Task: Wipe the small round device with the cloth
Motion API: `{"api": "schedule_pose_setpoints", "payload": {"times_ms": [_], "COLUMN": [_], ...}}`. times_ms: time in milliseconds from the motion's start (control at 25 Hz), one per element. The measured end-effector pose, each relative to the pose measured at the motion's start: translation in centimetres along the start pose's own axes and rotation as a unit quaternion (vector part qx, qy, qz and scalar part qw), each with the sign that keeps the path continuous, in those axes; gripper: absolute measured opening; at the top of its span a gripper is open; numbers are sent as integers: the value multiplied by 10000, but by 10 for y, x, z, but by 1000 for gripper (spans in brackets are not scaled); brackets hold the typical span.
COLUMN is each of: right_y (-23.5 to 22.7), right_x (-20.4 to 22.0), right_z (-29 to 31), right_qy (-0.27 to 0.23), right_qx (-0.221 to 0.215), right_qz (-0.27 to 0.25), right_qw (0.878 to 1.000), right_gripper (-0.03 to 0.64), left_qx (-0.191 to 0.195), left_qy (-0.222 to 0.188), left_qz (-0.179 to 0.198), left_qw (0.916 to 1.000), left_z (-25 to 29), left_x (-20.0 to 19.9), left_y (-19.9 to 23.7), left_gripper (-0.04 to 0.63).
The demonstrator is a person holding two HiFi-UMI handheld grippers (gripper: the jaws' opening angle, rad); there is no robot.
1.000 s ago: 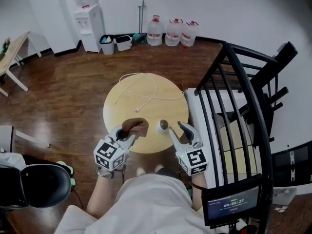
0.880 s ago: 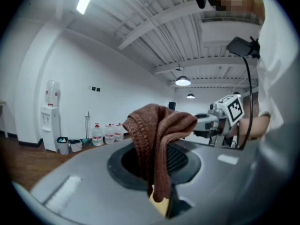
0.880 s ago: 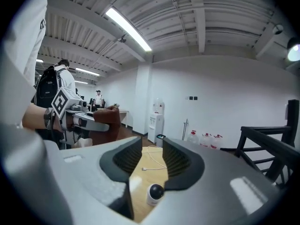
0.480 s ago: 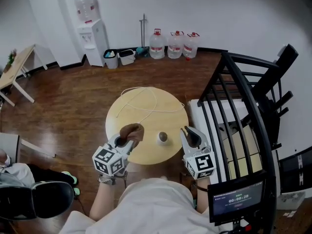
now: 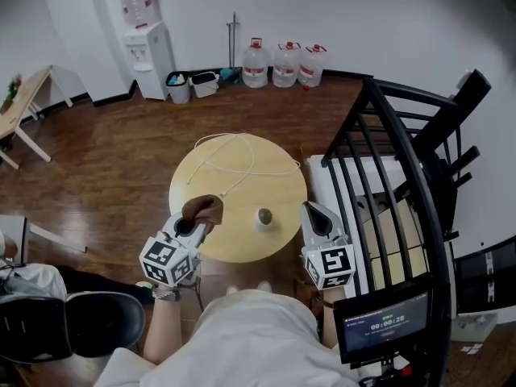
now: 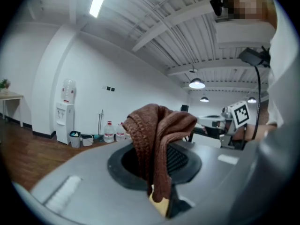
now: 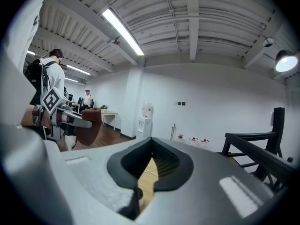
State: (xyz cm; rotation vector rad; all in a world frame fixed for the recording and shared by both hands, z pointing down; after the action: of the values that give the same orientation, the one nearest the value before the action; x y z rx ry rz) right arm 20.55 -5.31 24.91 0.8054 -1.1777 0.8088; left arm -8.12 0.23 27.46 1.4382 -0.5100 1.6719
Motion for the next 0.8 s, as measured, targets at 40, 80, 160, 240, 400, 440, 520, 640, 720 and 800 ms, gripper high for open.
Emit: {"api": "schedule_pose_setpoints", "payload": {"times_ms": [40, 80, 160, 240, 400, 440, 520, 640, 720, 800], "right_y": [0, 1, 3, 6, 13, 15, 17, 19, 15, 12], "right_x": [2, 5, 12, 15, 19, 21, 26, 28, 26, 23], "right_z": [-3, -8, -18, -29, -45, -49, -56, -61, -60, -62], "right_qy": [54, 112, 232, 368, 663, 703, 750, 635, 455, 269], "right_qx": [-8, -17, -36, -47, -10, 7, 12, -95, -160, -203], "right_qz": [0, -8, -46, -97, -79, -69, -85, -169, -235, -278], "right_qw": [10000, 9999, 9997, 9993, 9978, 9975, 9971, 9978, 9986, 9990], "right_gripper": [3, 3, 3, 3, 3, 3, 3, 3, 3, 3], "left_qx": [-6, 10, 105, 206, 255, 256, 237, 162, 166, 138], "left_qy": [-32, -38, 33, 113, 268, 324, 395, 304, 195, 102], "left_qz": [7, 16, 28, -38, -480, -558, -676, -620, -299, -18], "left_qw": [10000, 10000, 9999, 9997, 9982, 9976, 9966, 9975, 9992, 9999], "left_z": [0, 2, 4, 5, 2, 1, -4, -15, -15, -15], "left_x": [-1, 1, 10, 19, 39, 45, 56, 53, 45, 38], "left_y": [-2, -5, -15, -24, -31, -32, -38, -54, -65, -73], "left_gripper": [77, 77, 77, 77, 77, 77, 77, 77, 77, 77]}}
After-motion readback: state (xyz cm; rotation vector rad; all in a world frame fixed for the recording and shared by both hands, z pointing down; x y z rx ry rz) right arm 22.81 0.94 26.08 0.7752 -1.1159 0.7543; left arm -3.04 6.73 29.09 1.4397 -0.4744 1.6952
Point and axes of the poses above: the fingertips, and each gripper's own axes: z forward along the fingers, y to its left, x out of its underside, the point moved 6 cm from there along -z, backward along the fingers, and after that the axes turned 9 degrees about x, right-handed, at the moved point
